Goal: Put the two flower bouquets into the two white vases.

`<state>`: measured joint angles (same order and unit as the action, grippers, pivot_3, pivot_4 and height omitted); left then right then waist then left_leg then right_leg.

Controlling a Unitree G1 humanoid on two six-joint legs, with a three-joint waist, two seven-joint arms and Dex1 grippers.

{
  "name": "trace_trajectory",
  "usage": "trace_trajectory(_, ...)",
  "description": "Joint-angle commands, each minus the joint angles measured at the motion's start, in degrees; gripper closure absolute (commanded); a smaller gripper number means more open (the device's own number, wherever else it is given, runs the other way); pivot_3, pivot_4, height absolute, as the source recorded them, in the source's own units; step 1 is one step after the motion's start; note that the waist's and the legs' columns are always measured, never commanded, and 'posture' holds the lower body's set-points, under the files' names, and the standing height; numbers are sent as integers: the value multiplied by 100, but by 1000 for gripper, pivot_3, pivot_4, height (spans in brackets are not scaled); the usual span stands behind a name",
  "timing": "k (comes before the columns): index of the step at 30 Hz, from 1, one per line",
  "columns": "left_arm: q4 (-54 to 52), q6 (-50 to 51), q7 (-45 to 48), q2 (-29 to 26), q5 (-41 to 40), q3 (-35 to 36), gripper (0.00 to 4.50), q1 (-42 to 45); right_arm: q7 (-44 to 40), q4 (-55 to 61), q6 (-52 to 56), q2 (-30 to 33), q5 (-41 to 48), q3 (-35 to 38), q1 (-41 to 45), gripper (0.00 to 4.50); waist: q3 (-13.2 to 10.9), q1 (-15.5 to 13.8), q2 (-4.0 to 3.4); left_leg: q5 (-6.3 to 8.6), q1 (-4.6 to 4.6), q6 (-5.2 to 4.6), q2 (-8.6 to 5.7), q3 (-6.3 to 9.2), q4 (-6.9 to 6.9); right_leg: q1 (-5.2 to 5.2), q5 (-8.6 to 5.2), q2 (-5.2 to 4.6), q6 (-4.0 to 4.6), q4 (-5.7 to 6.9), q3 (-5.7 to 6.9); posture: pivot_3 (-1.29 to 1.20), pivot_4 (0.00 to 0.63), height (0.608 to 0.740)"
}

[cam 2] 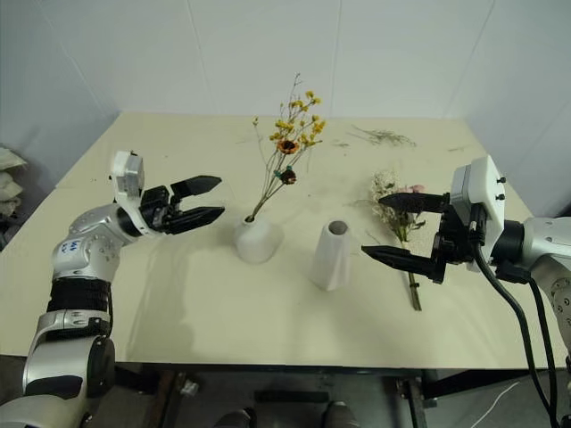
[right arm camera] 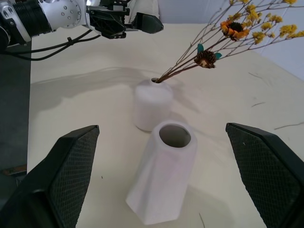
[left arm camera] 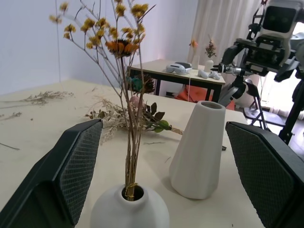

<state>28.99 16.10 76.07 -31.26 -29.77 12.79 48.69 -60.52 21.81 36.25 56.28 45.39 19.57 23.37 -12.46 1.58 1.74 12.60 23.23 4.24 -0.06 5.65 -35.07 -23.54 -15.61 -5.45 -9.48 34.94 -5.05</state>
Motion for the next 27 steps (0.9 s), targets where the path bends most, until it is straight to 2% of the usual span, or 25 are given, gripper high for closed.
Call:
trace_trajectory(1,145,-430,-87,-57,197,-38,81,106,60,55,-74,27,-2,65,44,0,0,-13,0,0,1,0,0,0,-2,1,0,0,0,0,0,0,150,740)
trace_trajectory(5,419,-628,-108,146,236,-116,81,364,139,76,-56,-11,-31,-3,58,0,0,-16,1,-1,0,0,-1,0,-4,4,1,0,0,-3,0,0,150,740)
trace_trajectory(10,695,-925,-26,70,315,-91,81,434,280,257,38,24,64,196,-209,0,0,19,0,2,1,-4,0,0,-1,1,1,0,-1,-3,0,0,150,740)
trace_trajectory(16,1206,-1272,-580,-107,331,214,81,780,449,374,129,90,6,361,-576,0,0,-6,2,3,1,-6,0,1,-1,-1,1,1,-1,-1,0,0,150,740)
trace_trajectory(19,1214,-1375,31,-290,-118,570,81,821,722,276,232,144,-350,306,-888,0,0,2,2,3,3,-6,0,1,-2,0,1,0,-1,-4,0,0,150,740)
trace_trajectory(22,949,-1035,568,-443,-350,600,81,660,1020,124,384,242,-705,113,-958,0,0,7,1,4,2,-7,-1,-4,1,-1,0,-1,-1,-6,-1,0,150,740)
trace_trajectory(27,389,-718,1041,-659,-675,733,81,283,1398,-296,603,257,-1203,-380,-669,0,0,19,1,3,-1,-6,0,-4,-2,0,0,0,1,-3,-2,0,150,740)
